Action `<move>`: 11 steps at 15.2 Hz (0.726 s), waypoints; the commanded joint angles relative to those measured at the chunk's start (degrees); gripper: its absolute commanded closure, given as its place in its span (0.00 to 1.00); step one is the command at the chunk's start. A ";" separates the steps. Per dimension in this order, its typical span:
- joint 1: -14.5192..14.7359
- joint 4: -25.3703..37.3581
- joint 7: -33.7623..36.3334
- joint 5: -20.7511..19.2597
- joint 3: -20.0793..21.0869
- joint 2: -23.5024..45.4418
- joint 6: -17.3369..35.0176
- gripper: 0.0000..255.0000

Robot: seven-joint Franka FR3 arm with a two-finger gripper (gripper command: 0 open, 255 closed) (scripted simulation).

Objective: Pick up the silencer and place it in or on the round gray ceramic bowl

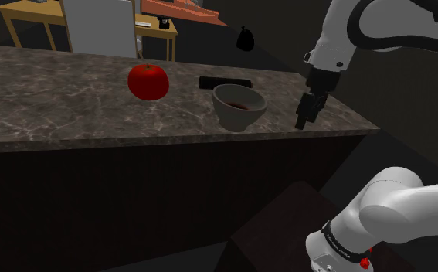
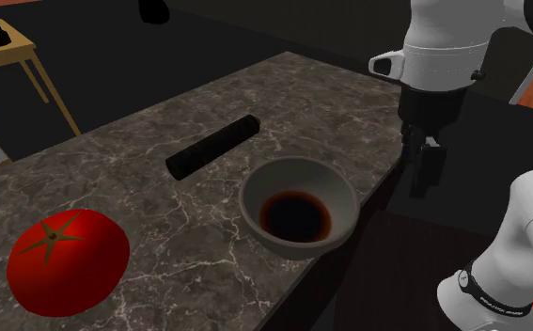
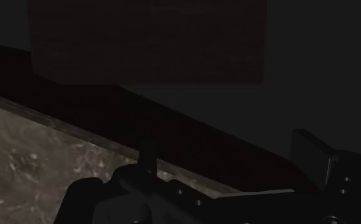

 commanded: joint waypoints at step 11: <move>3.04 11.08 -23.07 -6.01 -7.65 17.99 10.84 0.00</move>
